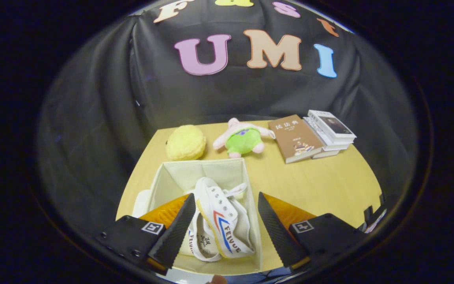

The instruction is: Open the storage box then place both shoes into the box .Put the left shoe in first, then the right shoe, with the right side of both shoes facing outward in a uniform manner.

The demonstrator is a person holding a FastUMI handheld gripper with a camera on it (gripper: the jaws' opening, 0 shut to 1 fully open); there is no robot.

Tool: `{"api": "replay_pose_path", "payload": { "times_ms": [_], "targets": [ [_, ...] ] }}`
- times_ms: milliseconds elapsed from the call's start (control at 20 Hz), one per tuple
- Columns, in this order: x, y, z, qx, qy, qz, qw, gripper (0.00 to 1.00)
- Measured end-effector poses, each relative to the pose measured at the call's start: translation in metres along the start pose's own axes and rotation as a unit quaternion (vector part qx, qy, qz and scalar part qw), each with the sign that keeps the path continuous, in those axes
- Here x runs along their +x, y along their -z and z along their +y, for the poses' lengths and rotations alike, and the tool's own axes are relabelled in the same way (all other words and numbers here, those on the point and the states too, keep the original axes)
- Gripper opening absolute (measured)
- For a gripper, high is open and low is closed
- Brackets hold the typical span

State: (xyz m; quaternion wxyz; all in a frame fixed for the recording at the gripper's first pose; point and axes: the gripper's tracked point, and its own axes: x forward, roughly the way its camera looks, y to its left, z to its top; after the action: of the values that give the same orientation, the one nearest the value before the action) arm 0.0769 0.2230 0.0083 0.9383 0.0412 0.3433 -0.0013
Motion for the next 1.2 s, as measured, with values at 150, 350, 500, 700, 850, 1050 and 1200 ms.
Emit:
{"api": "replay_pose_path", "payload": {
  "times_ms": [150, 350, 500, 700, 850, 1050, 1200],
  "targets": [
    [-0.02, -0.02, -0.031, -0.007, 0.014, -0.067, 0.998, 1.0],
    [-0.034, -0.035, -0.083, -0.02, 0.038, -0.162, 0.986, 1.0],
    [-0.028, -0.029, -0.118, -0.029, 0.045, -0.211, 0.976, 1.0],
    [-0.014, -0.02, -0.158, -0.033, 0.038, -0.264, 0.963, 1.0],
    [-0.007, -0.019, -0.179, -0.019, 0.012, -0.306, 0.952, 1.0],
    [-0.004, -0.011, -0.204, -0.01, -0.004, -0.342, 0.94, 1.0],
    [0.001, 0.0, -0.214, -0.01, -0.01, -0.349, 0.937, 1.0]
  ]
}}
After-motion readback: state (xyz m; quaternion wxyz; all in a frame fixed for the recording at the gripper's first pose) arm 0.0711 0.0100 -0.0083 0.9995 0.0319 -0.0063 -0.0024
